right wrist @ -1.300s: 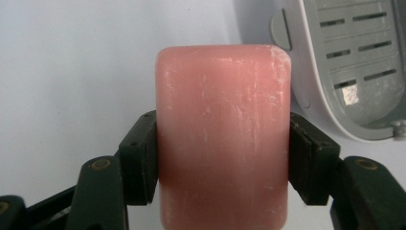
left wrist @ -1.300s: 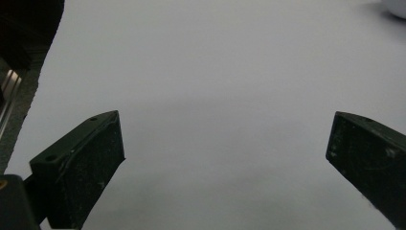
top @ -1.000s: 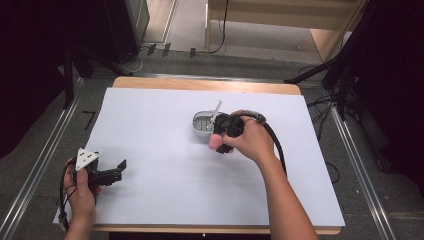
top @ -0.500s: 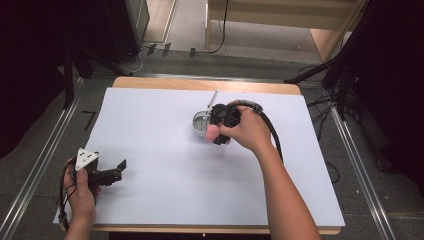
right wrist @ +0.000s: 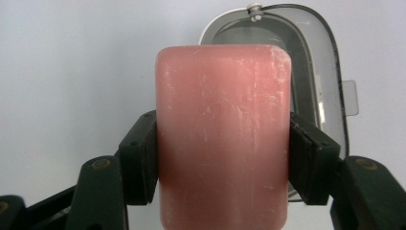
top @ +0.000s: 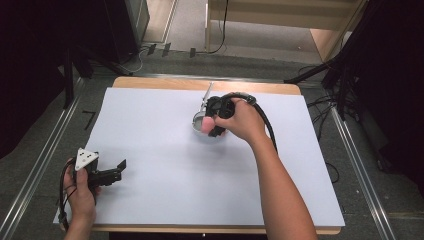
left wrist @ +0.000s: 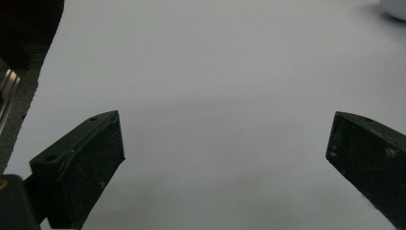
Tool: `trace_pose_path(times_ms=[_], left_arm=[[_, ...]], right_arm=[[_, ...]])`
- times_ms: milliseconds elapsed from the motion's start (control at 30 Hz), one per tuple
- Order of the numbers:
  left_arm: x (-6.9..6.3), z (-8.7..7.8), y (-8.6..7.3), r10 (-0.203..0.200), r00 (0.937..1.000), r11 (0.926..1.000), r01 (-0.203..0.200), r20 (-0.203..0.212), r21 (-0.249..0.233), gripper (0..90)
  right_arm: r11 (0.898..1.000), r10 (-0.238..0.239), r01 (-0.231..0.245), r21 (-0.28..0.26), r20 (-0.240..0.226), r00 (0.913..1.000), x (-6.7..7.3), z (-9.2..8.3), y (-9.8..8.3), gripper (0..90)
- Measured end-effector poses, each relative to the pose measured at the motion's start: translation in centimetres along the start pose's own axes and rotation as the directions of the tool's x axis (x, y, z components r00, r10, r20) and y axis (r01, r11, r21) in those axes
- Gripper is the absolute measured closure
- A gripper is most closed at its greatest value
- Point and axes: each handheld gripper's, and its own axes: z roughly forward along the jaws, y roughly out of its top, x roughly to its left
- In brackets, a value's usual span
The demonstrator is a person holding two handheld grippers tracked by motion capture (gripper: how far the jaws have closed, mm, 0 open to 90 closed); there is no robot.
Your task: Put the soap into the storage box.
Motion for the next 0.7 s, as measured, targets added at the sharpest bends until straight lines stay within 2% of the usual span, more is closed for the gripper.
trace_pose_path(times_ms=[267, 400, 600, 700], left_arm=[[0.0, 0.0, 0.0, 0.000, 1.0000, 1.0000, 0.000, 0.004, 0.002, 0.0], [0.0, 0.0, 0.0, -0.002, 1.0000, 1.0000, 0.002, 0.001, 0.002, 0.0], [0.0, 0.0, 0.0, -0.005, 1.0000, 1.0000, 0.005, 0.003, 0.002, 0.0], [0.0, 0.0, 0.0, -0.006, 1.0000, 1.0000, 0.006, 0.003, 0.002, 0.0]], right_arm=[[1.000, 0.003, -0.003, 0.009, -0.001, 1.0000, -1.0, 0.4, 0.5, 38.9], [1.000, -0.014, 0.014, 0.008, 0.004, 0.9999, -1.5, 0.6, 0.8, 38.9], [1.000, -0.007, 0.007, 0.007, 0.006, 1.0000, -2.1, 0.7, 1.1, 38.9], [1.000, -0.020, 0.020, 0.012, 0.008, 0.9998, -2.3, 0.9, 1.2, 38.9]])
